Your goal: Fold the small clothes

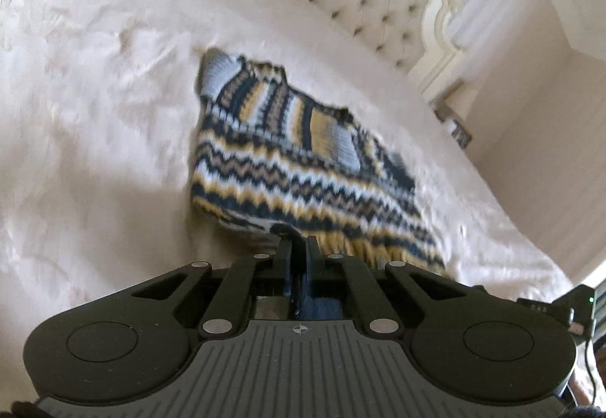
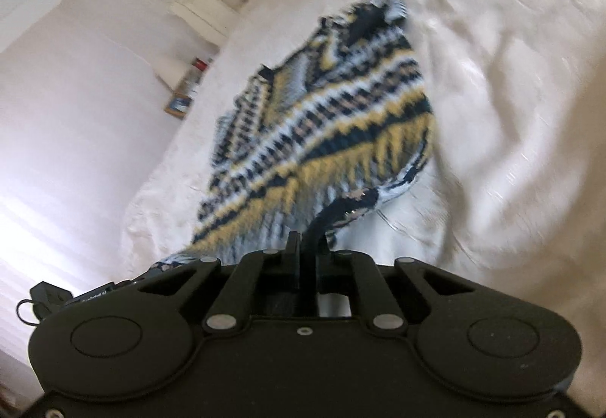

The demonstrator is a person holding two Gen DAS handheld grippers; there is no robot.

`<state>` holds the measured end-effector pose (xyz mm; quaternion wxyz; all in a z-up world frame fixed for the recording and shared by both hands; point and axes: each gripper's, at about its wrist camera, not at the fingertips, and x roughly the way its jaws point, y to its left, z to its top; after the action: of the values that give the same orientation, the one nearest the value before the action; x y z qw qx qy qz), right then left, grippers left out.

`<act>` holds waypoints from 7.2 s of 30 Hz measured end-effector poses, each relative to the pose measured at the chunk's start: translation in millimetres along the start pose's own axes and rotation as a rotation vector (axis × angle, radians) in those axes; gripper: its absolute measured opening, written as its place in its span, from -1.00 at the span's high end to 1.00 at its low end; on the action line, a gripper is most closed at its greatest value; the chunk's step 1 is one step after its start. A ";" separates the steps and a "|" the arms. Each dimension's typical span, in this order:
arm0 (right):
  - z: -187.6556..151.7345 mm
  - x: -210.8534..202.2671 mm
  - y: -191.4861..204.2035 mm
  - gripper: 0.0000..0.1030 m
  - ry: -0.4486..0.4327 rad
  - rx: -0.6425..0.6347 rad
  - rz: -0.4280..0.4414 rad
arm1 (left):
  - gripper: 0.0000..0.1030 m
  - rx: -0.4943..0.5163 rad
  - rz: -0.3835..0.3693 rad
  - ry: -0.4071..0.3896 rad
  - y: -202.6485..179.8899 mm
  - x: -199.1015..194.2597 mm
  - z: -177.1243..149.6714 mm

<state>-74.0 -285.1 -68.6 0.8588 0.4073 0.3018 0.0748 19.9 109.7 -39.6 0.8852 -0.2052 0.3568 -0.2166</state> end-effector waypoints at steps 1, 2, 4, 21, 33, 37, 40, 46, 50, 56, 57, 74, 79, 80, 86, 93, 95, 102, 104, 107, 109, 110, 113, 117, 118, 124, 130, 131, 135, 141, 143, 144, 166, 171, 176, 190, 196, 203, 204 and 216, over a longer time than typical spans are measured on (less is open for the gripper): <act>2.6 0.3 1.8 0.73 -0.013 -0.007 0.009 | 0.89 -0.001 0.000 -0.017 -0.5 -1.1 3.0; 5.3 0.7 3.9 0.73 -0.026 -0.014 0.019 | 0.92 -0.001 0.002 -0.035 -0.6 -2.6 5.2; 8.8 0.2 6.9 0.73 -0.056 -0.027 0.034 | 0.92 0.004 0.000 -0.074 -0.8 -6.2 9.1; 4.9 5.2 -0.5 0.74 0.001 0.006 -0.047 | 0.05 -0.082 0.088 0.334 22.9 19.2 -27.9; -0.1 6.5 -4.8 0.73 0.018 0.028 -0.052 | 0.86 -0.035 0.029 0.353 16.8 40.1 -37.7; 0.5 5.7 -3.4 0.73 0.012 0.020 -0.046 | 0.87 -0.025 -0.042 0.237 8.9 23.2 -26.7; 3.4 2.7 -0.9 0.73 -0.015 0.006 -0.039 | 0.87 -0.024 -0.083 0.129 3.6 7.3 -9.4; 24.7 -0.6 7.4 0.74 -0.097 -0.017 0.005 | 0.87 -0.001 -0.117 -0.006 -7.2 3.0 32.4; 47.6 4.6 12.0 0.74 -0.139 -0.023 0.040 | 0.87 -0.002 -0.146 -0.047 -11.5 16.5 58.7; 89.7 21.8 20.4 0.74 -0.186 -0.078 0.054 | 0.87 0.053 -0.140 -0.107 -17.5 41.6 100.2; 97.6 26.0 21.7 0.74 -0.192 -0.085 0.055 | 0.87 0.048 -0.145 -0.108 -17.0 47.9 107.3; 233.4 154.4 1.5 0.74 -0.212 -0.081 -0.057 | 0.86 0.031 -0.033 -0.064 2.9 177.6 198.0; 249.3 194.5 -12.5 0.74 -0.170 -0.073 -0.108 | 0.86 -0.011 0.022 -0.017 24.7 214.9 205.1; 250.1 200.4 -14.6 0.74 -0.162 -0.072 -0.118 | 0.85 -0.021 0.031 -0.008 28.9 220.6 206.3; 249.5 225.6 -32.5 0.70 -0.133 -0.014 -0.169 | 0.55 -0.120 0.038 0.070 56.5 243.2 210.0; 251.1 211.3 -45.5 -0.21 -0.200 0.077 -0.144 | 0.20 -0.147 0.072 0.018 66.3 218.9 227.9; 252.5 200.3 -41.4 -0.32 -0.239 0.062 -0.163 | 0.14 -0.143 0.075 0.012 65.1 211.0 232.8; 249.9 167.5 -26.1 -0.32 -0.248 -0.031 -0.189 | 0.00 -0.078 0.074 0.002 43.1 178.8 233.9; 245.8 157.7 -20.8 -0.33 -0.246 -0.057 -0.198 | -0.10 -0.047 0.072 0.015 32.9 170.5 230.5; 238.8 148.1 -13.5 -0.33 -0.237 -0.078 -0.200 | -0.24 0.012 0.056 0.034 16.8 157.8 222.2; 232.1 139.8 -9.3 -0.34 -0.231 -0.094 -0.200 | -0.25 0.054 0.055 0.042 7.1 150.7 214.3; 228.0 136.0 -7.3 -0.34 -0.226 -0.103 -0.202 | -0.26 0.076 0.058 0.047 1.9 147.3 208.5; 216.3 130.8 -1.7 -0.37 -0.209 -0.130 -0.214 | -0.28 0.147 0.076 0.066 -11.5 141.7 186.5; 193.1 128.2 7.2 -0.41 -0.172 -0.211 -0.275 | -0.28 0.235 0.113 0.101 -23.9 146.5 155.0; 187.2 130.3 10.8 -0.41 -0.160 -0.240 -0.301 | -0.28 0.248 0.118 0.115 -25.0 150.0 147.6; 150.3 150.8 17.8 -0.42 -0.049 -0.405 -0.432 | -0.28 0.351 0.216 0.203 -15.4 180.9 105.5; 122.4 158.6 -4.0 -0.51 0.024 -0.490 -0.549 | -0.29 0.453 0.247 0.209 4.3 184.1 82.3; 121.5 156.3 -9.7 -0.51 0.019 -0.465 -0.534 | -0.29 0.460 0.253 0.206 4.4 183.9 81.2; 117.8 151.0 -17.2 -0.52 -0.016 -0.431 -0.501 | -0.31 0.443 0.261 0.199 6.0 185.4 80.1; 123.6 139.1 -28.6 -0.65 -0.058 -0.319 -0.393 | -0.34 0.425 0.262 0.183 4.1 184.1 76.8; 127.9 133.7 -37.8 -0.71 -0.075 -0.251 -0.333 | -0.34 0.423 0.264 0.181 3.8 183.7 75.4; 130.3 131.7 -42.5 -0.74 -0.082 -0.215 -0.304 | -0.34 0.423 0.266 0.181 3.3 183.1 75.4; 138.0 130.3 -71.1 -0.99 -0.115 -0.190 -0.090 | -0.34 0.258 0.269 0.224 -77.6 246.0 159.3; 145.0 130.3 -73.8 -0.99 -0.092 -0.146 -0.082 | -0.34 0.288 0.340 0.284 -82.4 294.0 154.0; 150.6 132.0 -76.0 -0.99 -0.067 -0.121 -0.074 | -0.43 0.356 0.406 0.320 -78.7 322.7 143.9; 148.7 135.5 -74.6 -0.99 -0.070 -0.152 -0.084 | -0.56 0.389 0.421 0.323 -85.3 318.7 135.7; 153.2 132.4 -80.9 -0.99 -0.073 -0.100 -0.053 | -0.56 0.388 0.391 0.325 -89.6 296.1 121.9; 164.7 134.1 -95.7 -0.99 -0.116 0.009 0.021 | -0.67 0.401 0.395 0.316 -86.6 304.6 110.7; 167.3 135.8 -98.3 -0.99 -0.126 0.026 0.035 | -0.68 0.402 0.398 0.317 -87.2 304.9 110.6; 195.7 164.5 -104.2 -1.00 -0.104 0.037 0.126 | -0.73 0.399 0.388 0.307 -85.1 305.5 110.3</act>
<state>159.8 -420.0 -126.3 0.8591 0.4448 0.2317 0.1019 278.3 -99.2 -88.4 0.8686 0.0794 0.4693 -0.1377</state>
